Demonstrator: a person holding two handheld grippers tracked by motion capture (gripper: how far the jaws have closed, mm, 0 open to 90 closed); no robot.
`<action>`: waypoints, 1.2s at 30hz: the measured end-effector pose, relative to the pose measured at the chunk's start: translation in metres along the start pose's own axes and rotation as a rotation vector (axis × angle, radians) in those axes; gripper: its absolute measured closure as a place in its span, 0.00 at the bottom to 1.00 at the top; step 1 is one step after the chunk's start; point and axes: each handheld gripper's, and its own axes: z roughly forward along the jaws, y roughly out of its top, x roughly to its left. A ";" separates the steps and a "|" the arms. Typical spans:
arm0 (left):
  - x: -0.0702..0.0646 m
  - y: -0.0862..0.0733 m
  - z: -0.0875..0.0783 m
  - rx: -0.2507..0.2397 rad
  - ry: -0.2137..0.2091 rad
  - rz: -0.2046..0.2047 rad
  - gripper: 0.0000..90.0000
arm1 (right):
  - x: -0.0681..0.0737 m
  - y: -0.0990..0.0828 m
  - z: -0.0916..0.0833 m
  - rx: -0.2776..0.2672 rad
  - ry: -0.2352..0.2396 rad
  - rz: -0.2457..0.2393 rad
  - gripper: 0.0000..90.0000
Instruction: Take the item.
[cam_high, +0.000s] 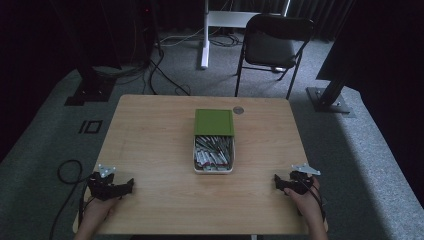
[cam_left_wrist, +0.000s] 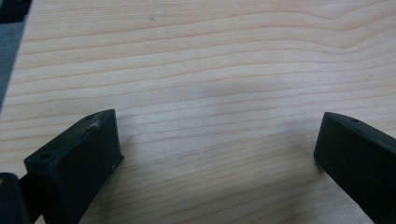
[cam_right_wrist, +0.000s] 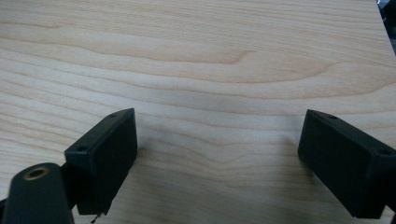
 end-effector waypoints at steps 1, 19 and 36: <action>0.001 0.000 0.000 0.000 0.003 -0.002 0.01 | 0.000 0.000 0.000 0.000 0.000 0.000 0.13; 0.001 0.000 0.000 0.002 -0.002 0.006 0.01 | 0.000 0.000 0.000 0.000 0.001 -0.007 0.12; 0.001 0.000 0.000 0.001 -0.002 0.005 0.01 | 0.015 0.005 0.002 -0.011 0.020 -0.027 0.13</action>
